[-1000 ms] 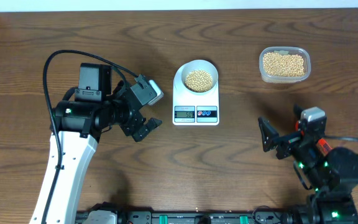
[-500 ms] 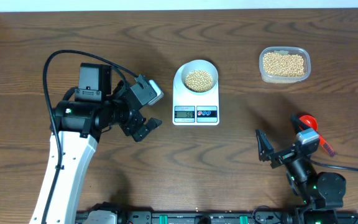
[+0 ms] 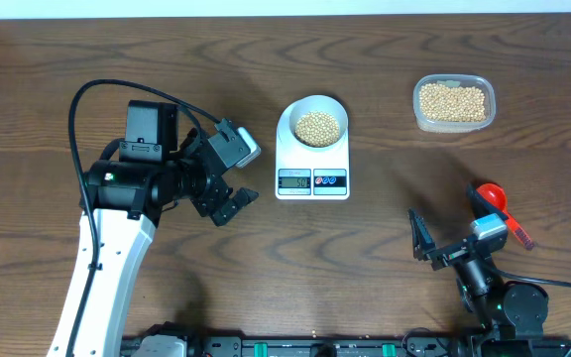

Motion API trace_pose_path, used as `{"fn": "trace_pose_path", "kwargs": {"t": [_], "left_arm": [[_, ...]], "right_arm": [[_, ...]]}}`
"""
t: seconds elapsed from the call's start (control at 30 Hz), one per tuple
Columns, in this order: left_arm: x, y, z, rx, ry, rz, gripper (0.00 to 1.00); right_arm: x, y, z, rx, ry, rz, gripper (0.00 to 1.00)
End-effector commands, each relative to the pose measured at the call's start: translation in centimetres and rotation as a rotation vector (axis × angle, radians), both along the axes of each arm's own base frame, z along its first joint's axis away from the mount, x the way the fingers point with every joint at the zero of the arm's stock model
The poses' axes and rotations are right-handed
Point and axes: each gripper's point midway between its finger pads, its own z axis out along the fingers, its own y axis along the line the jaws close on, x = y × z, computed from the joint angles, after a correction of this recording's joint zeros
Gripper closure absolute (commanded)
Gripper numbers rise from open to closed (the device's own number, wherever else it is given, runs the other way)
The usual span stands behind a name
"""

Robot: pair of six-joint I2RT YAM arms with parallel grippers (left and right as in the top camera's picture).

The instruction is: Scoop item into bowl and weigh 50g on scale

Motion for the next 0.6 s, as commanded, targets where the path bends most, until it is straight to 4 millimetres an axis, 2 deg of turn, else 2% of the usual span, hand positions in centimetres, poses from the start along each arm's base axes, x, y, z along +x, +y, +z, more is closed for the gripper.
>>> {"fn": "trace_pose_path", "kwargs": {"t": [0.0, 0.2, 0.57], "left_arm": [[0.1, 0.2, 0.9, -0.003, -0.024, 0.010, 0.02], [0.1, 0.2, 0.9, -0.003, -0.024, 0.010, 0.02], [0.1, 0.2, 0.9, -0.003, -0.024, 0.010, 0.02]], "right_arm": [[0.2, -0.5, 0.0, -0.030, -0.017, -0.035, 0.01], [0.5, -1.4, -0.5, -0.030, 0.008, -0.092, 0.01], [0.6, -1.8, -2.3, -0.108, 0.056, -0.113, 0.01]]}}
